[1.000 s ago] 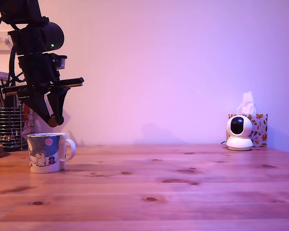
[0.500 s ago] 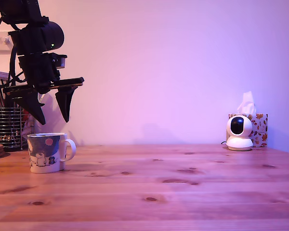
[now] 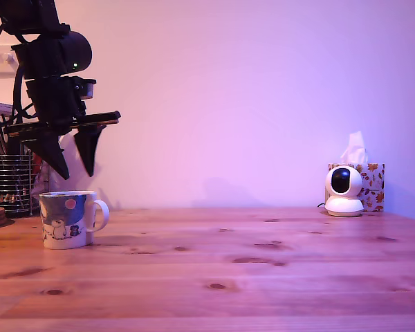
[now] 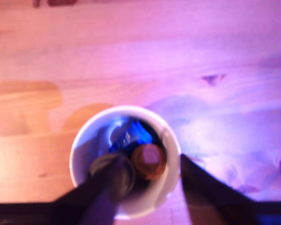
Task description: Pick up the coffee capsules on the table and drop them inside the coffee cup
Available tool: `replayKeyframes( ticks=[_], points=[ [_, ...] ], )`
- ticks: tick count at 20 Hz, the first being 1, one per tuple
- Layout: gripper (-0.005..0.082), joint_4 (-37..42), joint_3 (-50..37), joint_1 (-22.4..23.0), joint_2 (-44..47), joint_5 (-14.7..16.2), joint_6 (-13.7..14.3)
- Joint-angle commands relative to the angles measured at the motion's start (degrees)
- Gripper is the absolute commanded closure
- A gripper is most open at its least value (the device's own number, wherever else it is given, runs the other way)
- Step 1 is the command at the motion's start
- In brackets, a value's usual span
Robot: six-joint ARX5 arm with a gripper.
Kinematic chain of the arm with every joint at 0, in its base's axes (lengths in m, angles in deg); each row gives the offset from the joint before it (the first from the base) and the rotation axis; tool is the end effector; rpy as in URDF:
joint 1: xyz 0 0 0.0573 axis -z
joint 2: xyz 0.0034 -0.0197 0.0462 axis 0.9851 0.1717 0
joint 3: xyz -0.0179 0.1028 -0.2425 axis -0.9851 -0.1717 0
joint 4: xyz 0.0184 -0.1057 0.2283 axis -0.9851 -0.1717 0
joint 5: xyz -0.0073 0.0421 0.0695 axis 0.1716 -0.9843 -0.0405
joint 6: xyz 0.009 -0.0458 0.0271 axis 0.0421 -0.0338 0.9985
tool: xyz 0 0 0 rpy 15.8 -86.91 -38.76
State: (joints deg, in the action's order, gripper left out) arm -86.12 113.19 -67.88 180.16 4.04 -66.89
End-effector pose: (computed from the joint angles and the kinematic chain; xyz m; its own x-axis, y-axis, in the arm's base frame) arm 0.4076 -0.0894 0.2484 0.3991 -0.1221 -0.9088 0.0717 0.9922 -0.1018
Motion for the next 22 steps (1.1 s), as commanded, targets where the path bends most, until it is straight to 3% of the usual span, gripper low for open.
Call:
replayKeyframes(
  ticks=[1, 12, 22],
  points=[
    [0.0780, -0.1, 0.2, -0.1, 1.3, 0.1, 0.9],
    [0.0780, 0.2, 0.2, 1.3, -3.4, -1.0, 0.9],
    [0.0780, 4.4, -2.4, 7.4, -8.8, -3.0, 0.9]
  ],
)
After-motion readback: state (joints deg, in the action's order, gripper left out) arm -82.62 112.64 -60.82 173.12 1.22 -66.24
